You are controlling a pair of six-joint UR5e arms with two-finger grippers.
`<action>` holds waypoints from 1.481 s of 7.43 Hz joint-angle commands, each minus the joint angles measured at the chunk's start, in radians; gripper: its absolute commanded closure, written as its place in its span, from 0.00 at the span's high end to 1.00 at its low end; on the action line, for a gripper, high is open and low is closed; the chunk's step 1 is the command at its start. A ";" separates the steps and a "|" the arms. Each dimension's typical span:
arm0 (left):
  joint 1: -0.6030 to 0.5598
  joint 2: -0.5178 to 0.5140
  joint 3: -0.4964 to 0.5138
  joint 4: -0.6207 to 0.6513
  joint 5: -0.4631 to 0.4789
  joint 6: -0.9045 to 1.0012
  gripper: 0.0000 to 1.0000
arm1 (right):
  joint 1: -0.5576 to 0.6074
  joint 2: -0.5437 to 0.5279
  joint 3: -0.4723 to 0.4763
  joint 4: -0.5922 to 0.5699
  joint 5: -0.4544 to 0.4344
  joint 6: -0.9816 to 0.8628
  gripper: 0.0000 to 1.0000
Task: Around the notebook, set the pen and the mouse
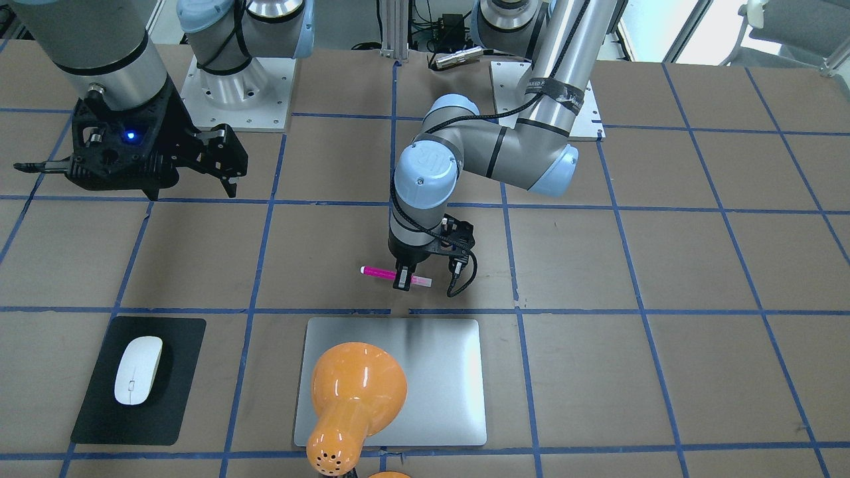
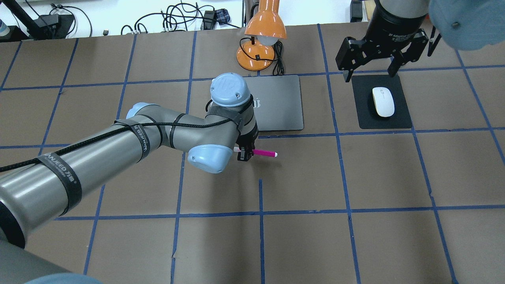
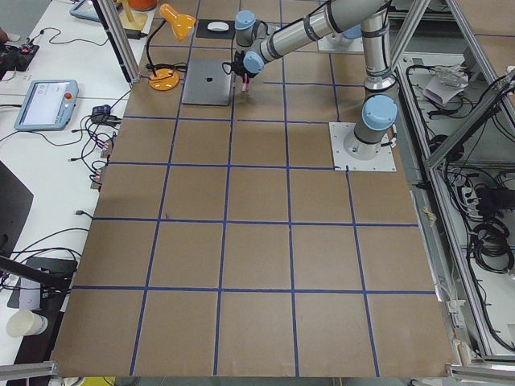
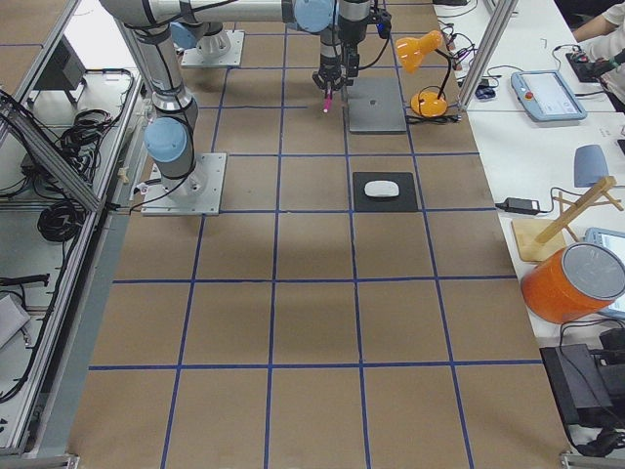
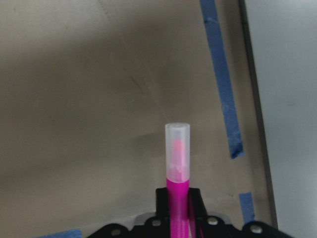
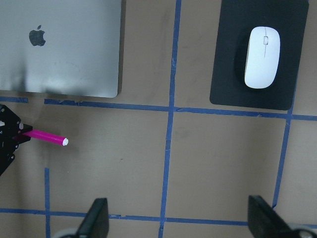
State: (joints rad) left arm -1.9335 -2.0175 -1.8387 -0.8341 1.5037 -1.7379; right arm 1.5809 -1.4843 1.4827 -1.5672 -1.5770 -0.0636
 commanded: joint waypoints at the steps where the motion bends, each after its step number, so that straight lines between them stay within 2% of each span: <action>1: -0.007 0.003 -0.008 -0.006 -0.005 -0.018 0.00 | -0.001 -0.001 0.001 0.000 0.003 -0.001 1.00; 3: -0.013 -0.012 -0.010 -0.008 -0.007 -0.020 0.00 | -0.001 -0.004 0.001 0.001 0.003 -0.001 1.00; 4: -0.019 -0.014 -0.010 -0.008 -0.005 -0.020 0.04 | -0.002 -0.001 0.001 -0.002 0.000 -0.001 1.00; 5: -0.019 -0.012 -0.008 -0.008 0.000 -0.019 0.56 | -0.002 -0.001 0.001 -0.002 0.005 -0.001 1.00; 6: -0.019 -0.001 -0.008 -0.008 0.000 -0.002 0.92 | -0.002 -0.002 0.001 -0.002 0.003 -0.001 1.00; 8: -0.013 0.011 -0.008 -0.017 -0.002 0.032 0.94 | -0.002 0.001 0.001 0.000 0.005 -0.001 1.00; 9: 0.001 0.019 0.004 -0.020 -0.002 0.158 0.95 | -0.007 0.006 -0.004 -0.002 -0.006 -0.002 1.00; 11: 0.072 0.045 0.009 -0.069 -0.002 0.559 1.00 | -0.012 0.003 -0.007 -0.002 0.003 -0.002 1.00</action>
State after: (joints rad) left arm -1.9031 -1.9894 -1.8345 -0.8692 1.5025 -1.4229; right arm 1.5720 -1.4802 1.4786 -1.5691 -1.5759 -0.0657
